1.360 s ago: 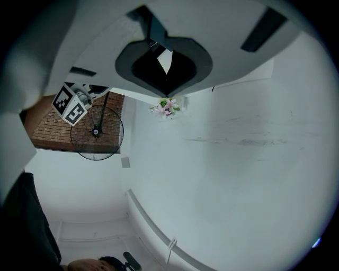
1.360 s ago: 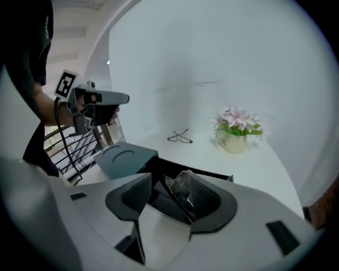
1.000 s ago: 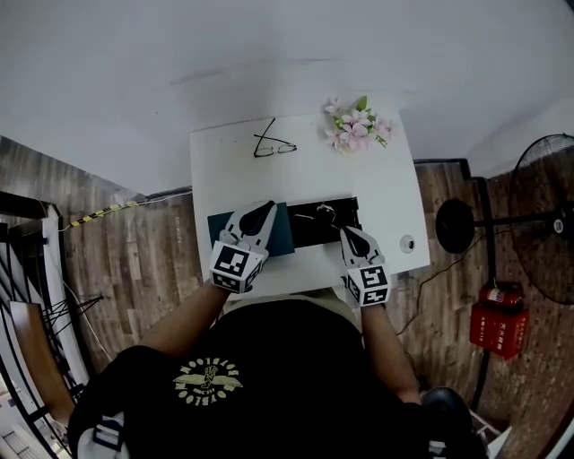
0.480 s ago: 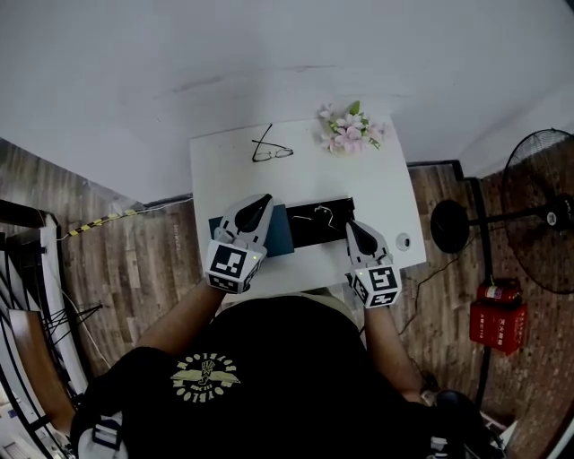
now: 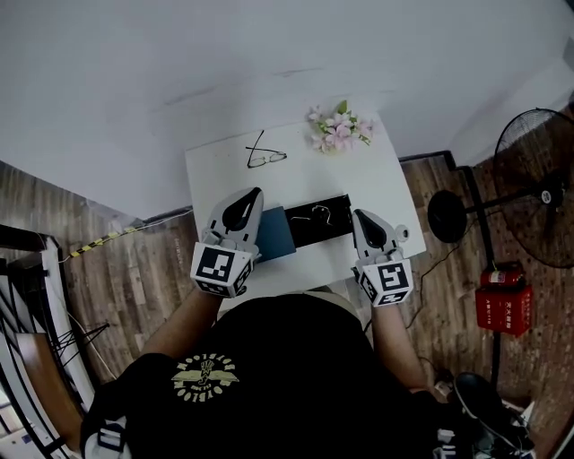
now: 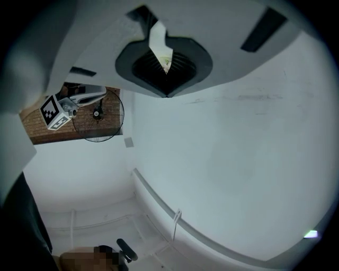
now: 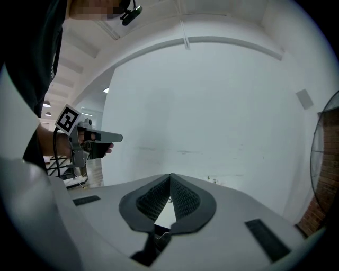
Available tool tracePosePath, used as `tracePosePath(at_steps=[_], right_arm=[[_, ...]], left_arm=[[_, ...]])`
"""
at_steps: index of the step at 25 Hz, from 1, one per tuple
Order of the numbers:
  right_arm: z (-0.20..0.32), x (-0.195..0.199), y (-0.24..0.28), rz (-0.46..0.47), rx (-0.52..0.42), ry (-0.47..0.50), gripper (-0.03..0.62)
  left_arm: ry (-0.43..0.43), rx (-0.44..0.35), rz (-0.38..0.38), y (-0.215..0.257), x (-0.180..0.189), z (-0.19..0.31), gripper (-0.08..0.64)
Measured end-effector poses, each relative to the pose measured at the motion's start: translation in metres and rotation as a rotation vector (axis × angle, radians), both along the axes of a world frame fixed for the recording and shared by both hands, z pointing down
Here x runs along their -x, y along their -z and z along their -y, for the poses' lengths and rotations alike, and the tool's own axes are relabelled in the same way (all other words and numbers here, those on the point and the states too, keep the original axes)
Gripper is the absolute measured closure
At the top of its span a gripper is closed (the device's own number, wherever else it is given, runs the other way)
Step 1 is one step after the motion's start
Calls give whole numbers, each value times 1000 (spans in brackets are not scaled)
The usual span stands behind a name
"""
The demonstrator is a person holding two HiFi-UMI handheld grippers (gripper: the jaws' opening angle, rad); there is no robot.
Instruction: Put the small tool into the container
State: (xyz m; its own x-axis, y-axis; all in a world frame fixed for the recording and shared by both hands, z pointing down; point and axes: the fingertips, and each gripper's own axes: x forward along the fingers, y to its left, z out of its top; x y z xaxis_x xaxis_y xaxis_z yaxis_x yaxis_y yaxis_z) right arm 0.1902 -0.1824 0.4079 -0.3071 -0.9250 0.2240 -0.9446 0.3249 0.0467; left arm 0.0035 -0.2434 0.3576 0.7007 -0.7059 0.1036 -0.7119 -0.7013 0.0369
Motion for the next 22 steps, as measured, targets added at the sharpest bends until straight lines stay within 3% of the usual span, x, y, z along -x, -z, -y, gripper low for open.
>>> tracePosePath(at_steps=[6,14,22], right_arm=[[-7,5,35,-13,-51,-17,591],[-18,16,54,-15,-80,-40,591],[-42,19,43,-9,-52,-102,591]], left_arm=[[-34,-88,-16,37,2,-9,552],[-44,-57,-40,44,16,-19,552],[-101,-26,-32,35,30,-42,552]])
